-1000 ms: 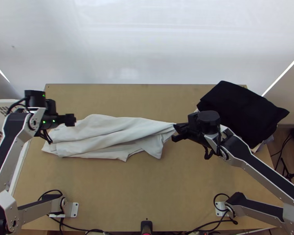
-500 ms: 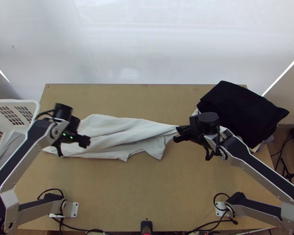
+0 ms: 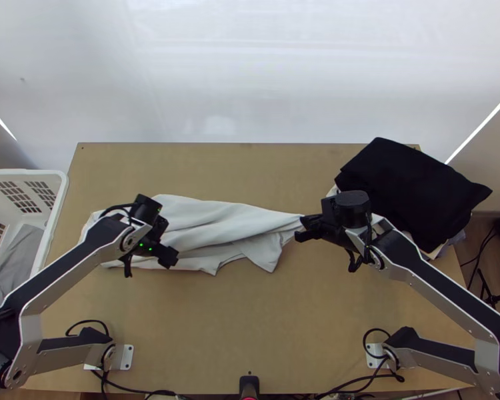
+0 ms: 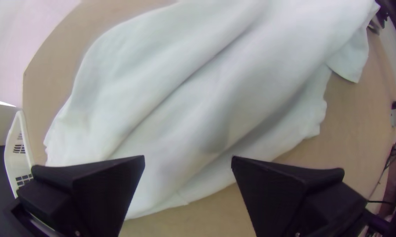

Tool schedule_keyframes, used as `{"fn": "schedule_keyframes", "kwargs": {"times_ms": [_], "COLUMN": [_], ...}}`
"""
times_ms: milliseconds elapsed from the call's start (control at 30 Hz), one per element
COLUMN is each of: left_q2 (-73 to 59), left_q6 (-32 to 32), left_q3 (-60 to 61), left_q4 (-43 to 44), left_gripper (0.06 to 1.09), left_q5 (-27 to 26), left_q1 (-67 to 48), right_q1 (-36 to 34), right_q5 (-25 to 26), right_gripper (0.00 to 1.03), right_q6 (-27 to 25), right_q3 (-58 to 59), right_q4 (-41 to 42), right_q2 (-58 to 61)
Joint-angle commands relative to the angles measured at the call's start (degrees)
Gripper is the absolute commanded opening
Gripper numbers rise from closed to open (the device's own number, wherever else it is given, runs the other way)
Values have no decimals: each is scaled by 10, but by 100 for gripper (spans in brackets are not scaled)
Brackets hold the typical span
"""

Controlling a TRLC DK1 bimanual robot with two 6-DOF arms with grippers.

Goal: Fold the t-shirt

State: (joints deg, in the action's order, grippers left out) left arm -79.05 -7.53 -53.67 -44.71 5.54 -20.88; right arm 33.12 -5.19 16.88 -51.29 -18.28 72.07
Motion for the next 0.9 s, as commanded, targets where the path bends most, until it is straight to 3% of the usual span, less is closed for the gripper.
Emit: {"fn": "schedule_keyframes", "kwargs": {"times_ms": [0, 67, 267, 467, 667, 867], "left_q2": [-27, -36, -71, -116, -167, -167], "left_q6": [-4, -9, -20, -7, 35, 38], "left_q3": [9, 12, -32, -168, -347, -372], "left_q4": [79, 117, 153, 177, 139, 117], "left_gripper": [59, 11, 10, 10, 10, 9], "left_q5": [28, 34, 47, 47, 47, 47], "left_q1": [-15, -12, 40, 127, 187, 186], "right_q1": [-2, -2, -11, -13, -13, -11], "right_q5": [1, 1, 1, 1, 1, 1], "right_gripper": [3, 3, 3, 3, 3, 3], "right_q6": [-1, -1, -1, -1, 0, 1], "right_q3": [1, 1, 1, 8, 21, 23], "right_q4": [-4, -6, -12, -14, -13, -13], "right_q2": [-7, -11, -19, -24, -24, -25]}}
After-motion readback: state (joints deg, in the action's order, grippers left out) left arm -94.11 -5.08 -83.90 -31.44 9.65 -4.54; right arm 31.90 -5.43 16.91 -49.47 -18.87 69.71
